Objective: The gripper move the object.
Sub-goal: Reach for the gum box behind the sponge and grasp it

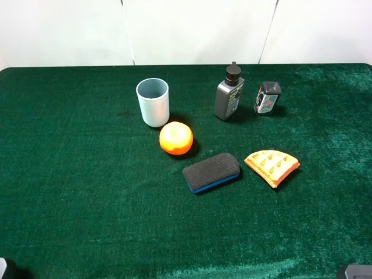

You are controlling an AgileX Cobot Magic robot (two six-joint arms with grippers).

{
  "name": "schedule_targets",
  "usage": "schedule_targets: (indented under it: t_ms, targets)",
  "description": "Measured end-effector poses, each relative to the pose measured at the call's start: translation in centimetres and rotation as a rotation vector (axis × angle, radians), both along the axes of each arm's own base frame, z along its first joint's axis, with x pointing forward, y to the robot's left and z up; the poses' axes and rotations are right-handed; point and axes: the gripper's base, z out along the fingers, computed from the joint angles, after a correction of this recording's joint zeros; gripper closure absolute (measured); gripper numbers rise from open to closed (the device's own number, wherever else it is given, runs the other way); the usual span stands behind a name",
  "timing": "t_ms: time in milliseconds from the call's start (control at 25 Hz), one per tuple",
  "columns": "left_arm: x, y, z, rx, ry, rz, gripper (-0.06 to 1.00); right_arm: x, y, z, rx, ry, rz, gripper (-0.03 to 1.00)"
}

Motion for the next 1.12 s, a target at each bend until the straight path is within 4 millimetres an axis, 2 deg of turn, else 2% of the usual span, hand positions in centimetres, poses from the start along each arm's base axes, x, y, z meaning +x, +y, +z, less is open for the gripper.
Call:
schedule_targets:
  t_ms: [400,680,960,1120]
  targets:
    - [0.0,0.0,0.0,0.000,0.000,0.000,-0.05,5.0,0.0,3.0,0.000,0.101,0.047,0.27]
    - [0.0,0.0,0.0,0.000,0.000,0.000,-0.05,9.4,0.6,4.6,0.003,0.171,0.108,0.27]
    - [0.0,0.0,0.0,0.000,0.000,0.000,-0.05,15.2,1.7,4.9,-0.003,0.266,0.165,0.27]
    - [0.0,0.0,0.0,0.000,0.000,0.000,-0.05,18.4,2.4,4.4,-0.013,0.317,0.193,0.27]
